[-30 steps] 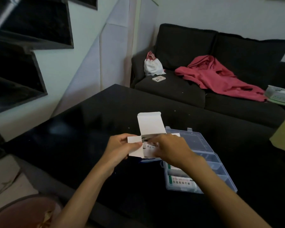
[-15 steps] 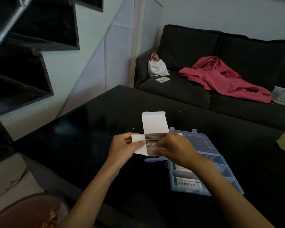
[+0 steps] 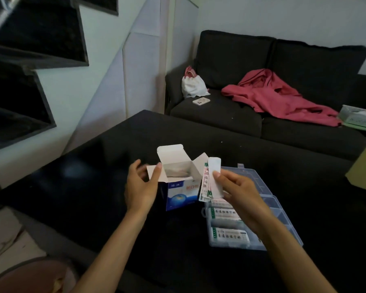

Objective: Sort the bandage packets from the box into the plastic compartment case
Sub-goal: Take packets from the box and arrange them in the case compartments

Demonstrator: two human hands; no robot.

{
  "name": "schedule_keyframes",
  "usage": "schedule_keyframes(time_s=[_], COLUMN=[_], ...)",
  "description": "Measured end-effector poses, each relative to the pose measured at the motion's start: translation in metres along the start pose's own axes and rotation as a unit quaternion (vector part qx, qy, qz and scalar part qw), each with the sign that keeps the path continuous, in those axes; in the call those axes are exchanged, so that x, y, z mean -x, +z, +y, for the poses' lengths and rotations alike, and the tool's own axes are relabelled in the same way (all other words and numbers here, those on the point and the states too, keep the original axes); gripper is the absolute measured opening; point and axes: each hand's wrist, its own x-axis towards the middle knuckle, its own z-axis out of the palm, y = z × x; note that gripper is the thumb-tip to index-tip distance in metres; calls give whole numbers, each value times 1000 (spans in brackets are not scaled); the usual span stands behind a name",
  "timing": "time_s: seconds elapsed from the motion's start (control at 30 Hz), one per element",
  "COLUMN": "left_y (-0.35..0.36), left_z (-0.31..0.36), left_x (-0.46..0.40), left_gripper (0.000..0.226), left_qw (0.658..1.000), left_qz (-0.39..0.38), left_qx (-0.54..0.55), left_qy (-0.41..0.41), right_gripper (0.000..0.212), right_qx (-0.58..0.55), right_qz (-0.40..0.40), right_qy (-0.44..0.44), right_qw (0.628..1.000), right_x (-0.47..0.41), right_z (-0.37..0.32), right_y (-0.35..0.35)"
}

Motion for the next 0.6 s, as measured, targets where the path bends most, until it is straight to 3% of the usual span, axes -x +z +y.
schedule_keyframes(time_s=[0.1, 0.17, 0.3, 0.4, 0.5, 0.6], left_y=[-4, -2, 21, 35, 40, 44], left_z=[24, 39, 34, 36, 41, 41], left_x=[24, 47, 75, 79, 85, 88], left_gripper=[37, 22, 28, 34, 22, 21], left_qw=[977, 966, 953, 924, 903, 912], left_qz=[86, 17, -254, -379, -426, -401], left_qx=[-68, -45, -7, 34, 53, 85], left_qy=[183, 253, 165, 48, 18, 1], right_gripper=[19, 20, 23, 18, 8, 6], right_qx=[-38, -57, -24, 10, 40, 51], right_qz=[-4, 4, 32, 53, 76, 113], right_qy=[23, 29, -3, -45, -73, -80], right_qw=[999, 998, 999, 998, 994, 989], right_x=[4, 6, 11, 13, 12, 10], right_z=[5, 5, 5, 4, 10, 18], right_y=[-13, -20, -31, -34, -31, -26])
